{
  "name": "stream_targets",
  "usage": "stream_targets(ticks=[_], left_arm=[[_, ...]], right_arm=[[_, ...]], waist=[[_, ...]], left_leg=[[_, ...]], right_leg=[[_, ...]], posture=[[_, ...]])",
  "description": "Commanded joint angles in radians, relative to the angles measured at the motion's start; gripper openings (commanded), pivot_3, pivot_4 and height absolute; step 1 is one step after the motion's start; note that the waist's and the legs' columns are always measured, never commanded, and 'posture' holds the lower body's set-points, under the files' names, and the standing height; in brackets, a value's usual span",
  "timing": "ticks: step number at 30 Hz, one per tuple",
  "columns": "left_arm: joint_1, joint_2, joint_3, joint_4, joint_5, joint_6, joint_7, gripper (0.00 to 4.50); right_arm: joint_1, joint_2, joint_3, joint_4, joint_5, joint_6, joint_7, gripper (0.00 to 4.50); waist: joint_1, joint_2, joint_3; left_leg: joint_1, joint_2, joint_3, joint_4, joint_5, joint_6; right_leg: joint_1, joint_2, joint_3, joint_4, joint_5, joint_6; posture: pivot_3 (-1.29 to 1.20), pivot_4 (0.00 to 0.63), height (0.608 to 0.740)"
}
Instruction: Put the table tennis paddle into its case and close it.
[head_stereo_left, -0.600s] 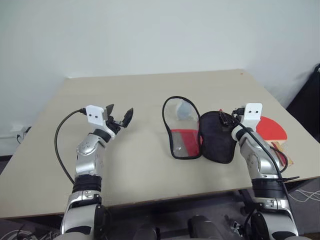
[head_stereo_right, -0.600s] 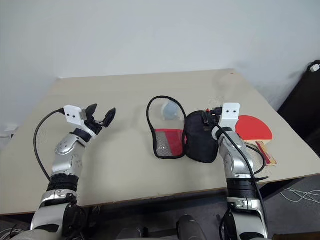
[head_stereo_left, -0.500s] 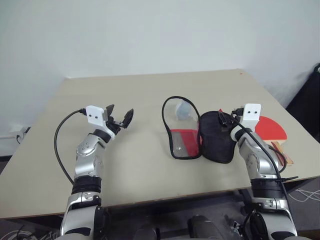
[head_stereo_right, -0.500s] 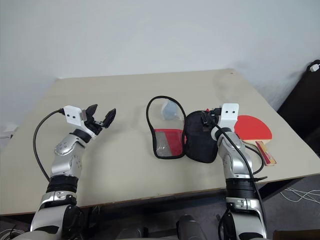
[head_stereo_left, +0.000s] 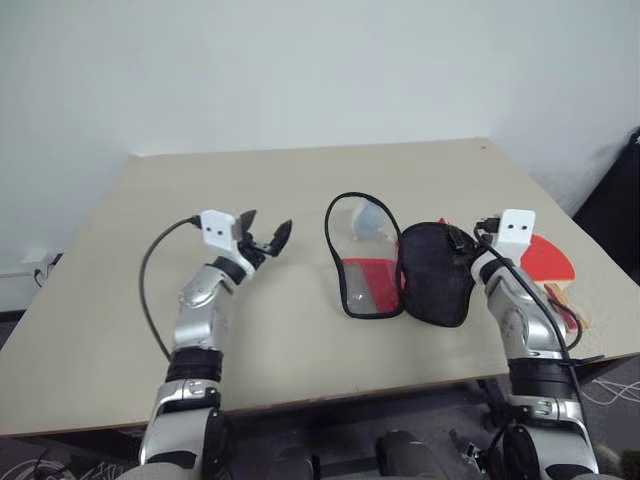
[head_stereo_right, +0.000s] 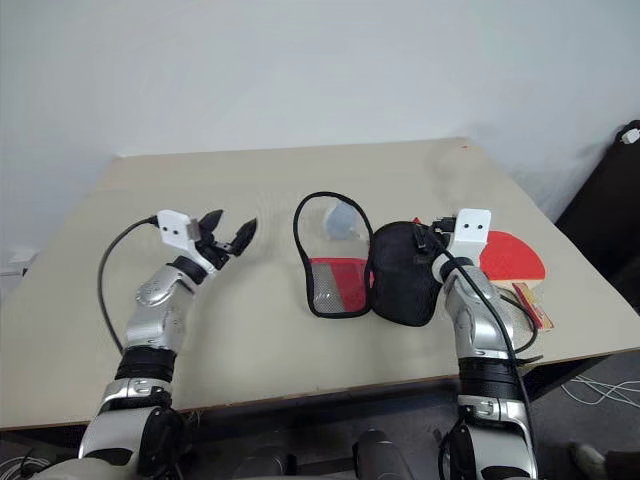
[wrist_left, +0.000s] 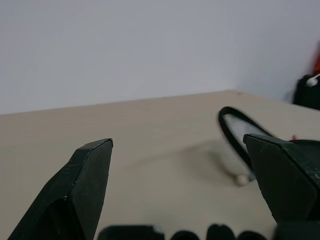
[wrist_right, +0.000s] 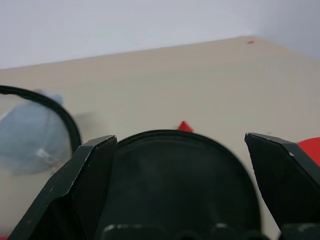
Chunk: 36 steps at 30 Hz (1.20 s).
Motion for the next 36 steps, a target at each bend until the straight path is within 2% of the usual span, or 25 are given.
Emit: stream_targets(ticks=[1,5,11,21,27,36], left_arm=[[-0.036,-0.021,-0.023,-0.032,-0.023,0.002,-0.035,4.50],[-0.010,-0.034,-0.031,-0.024,-0.022,0.014,-0.049,4.50],[-0.011,-0.037,-0.031,0.000,-0.048,0.019,-0.089,4.50],[0.013,-0.064,-0.038,-0.013,-0.046,0.016,-0.083,4.50],[0.017,-0.065,-0.044,-0.011,-0.041,0.018,-0.087,4.50],[0.031,-0.072,-0.049,-0.015,-0.040,0.017,-0.084,4.50]], right_arm=[[0.009,-0.024,-0.018,-0.092,0.010,0.004,0.006,4.45],[0.034,-0.022,-0.036,-0.093,-0.004,0.029,-0.039,4.45],[0.078,-0.060,-0.061,-0.128,0.001,0.043,-0.026,4.45],[0.108,-0.197,-0.110,-0.080,-0.003,0.130,0.025,4.45],[0.130,-0.240,-0.139,-0.064,0.018,0.194,0.055,4.45],[0.148,-0.297,-0.248,0.020,0.112,0.301,0.141,4.45]], waist=[[-0.001,0.000,0.000],[-0.004,0.000,0.000],[0.000,0.000,0.000],[0.000,0.000,0.000],[0.000,0.000,0.000],[0.000,0.000,0.000]], left_leg=[[0.000,0.000,0.000,0.000,0.000,0.000],[0.001,0.000,0.001,-0.001,0.000,0.000],[0.000,0.000,0.001,0.000,0.000,0.000],[0.000,0.000,0.002,0.001,0.000,0.000],[0.001,0.000,0.002,0.001,0.000,0.000],[0.001,0.000,0.003,0.001,0.000,0.000]], right_leg=[[0.000,0.000,0.000,0.000,0.000,0.000],[0.000,0.000,0.001,0.001,0.000,0.000],[0.000,0.000,0.001,0.000,0.000,0.000],[0.000,0.000,0.001,0.000,0.000,0.000],[0.000,0.000,0.002,0.000,0.000,0.000],[0.000,0.000,0.003,0.000,0.000,0.000]], posture=[[0.00,0.000,0.740],[0.00,0.000,0.740],[0.00,0.000,0.740],[0.00,0.000,0.740],[0.00,0.000,0.740],[0.00,0.000,0.740]])
